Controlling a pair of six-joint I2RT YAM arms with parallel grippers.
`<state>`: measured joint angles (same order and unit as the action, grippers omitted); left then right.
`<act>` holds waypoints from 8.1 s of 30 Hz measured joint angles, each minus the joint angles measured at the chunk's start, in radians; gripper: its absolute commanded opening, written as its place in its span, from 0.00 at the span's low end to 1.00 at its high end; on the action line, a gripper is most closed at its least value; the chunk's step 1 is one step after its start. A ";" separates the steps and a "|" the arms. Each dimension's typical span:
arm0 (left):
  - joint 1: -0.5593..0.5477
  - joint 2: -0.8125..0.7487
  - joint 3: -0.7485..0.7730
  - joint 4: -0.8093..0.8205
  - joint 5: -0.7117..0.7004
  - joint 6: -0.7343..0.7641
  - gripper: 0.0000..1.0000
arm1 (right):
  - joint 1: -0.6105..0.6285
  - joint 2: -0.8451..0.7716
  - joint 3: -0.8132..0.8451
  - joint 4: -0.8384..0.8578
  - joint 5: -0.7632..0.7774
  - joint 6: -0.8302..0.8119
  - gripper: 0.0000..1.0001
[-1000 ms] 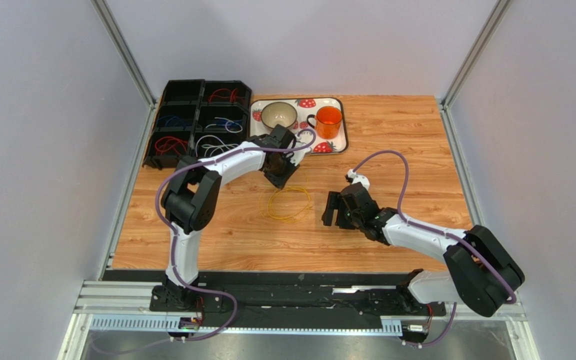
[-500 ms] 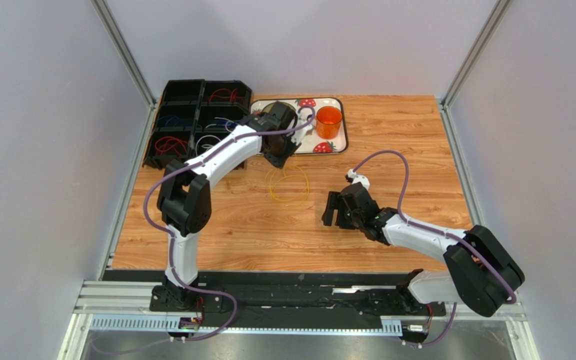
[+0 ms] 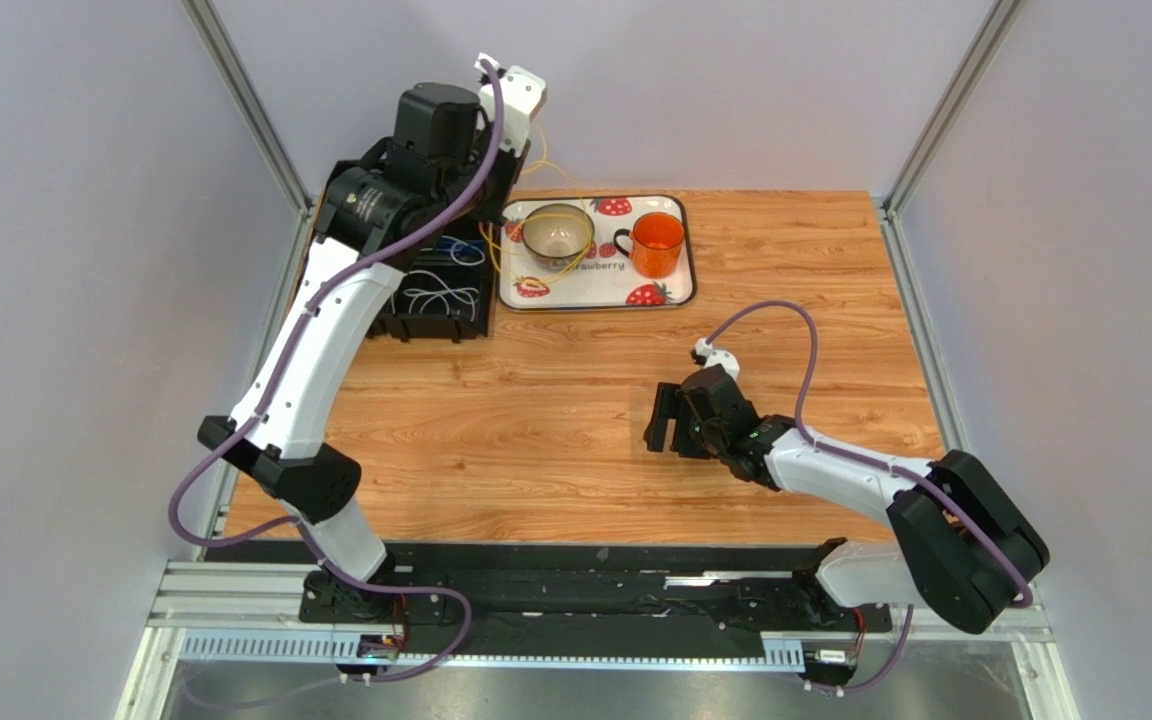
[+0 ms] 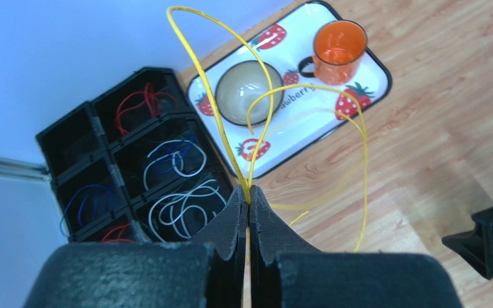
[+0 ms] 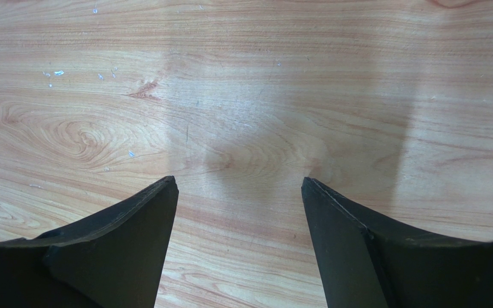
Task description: Untangle the cables
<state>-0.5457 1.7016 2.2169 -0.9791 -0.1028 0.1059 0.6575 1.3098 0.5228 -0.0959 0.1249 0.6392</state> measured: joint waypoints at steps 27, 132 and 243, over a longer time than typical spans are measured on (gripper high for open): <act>0.377 0.098 0.021 0.243 0.002 -0.178 0.00 | 0.000 0.014 0.011 0.001 0.000 0.000 0.78; 0.621 -0.097 -0.613 0.412 0.197 -0.555 0.94 | 0.117 0.170 0.147 -0.023 0.072 -0.043 0.72; 0.738 0.899 0.245 0.618 -0.114 -0.472 0.00 | 0.113 0.179 0.165 -0.049 0.066 -0.060 0.72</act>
<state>0.1921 2.6007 2.4615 -0.3611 -0.2169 -0.3660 0.7708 1.4887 0.6876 -0.1448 0.1909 0.5789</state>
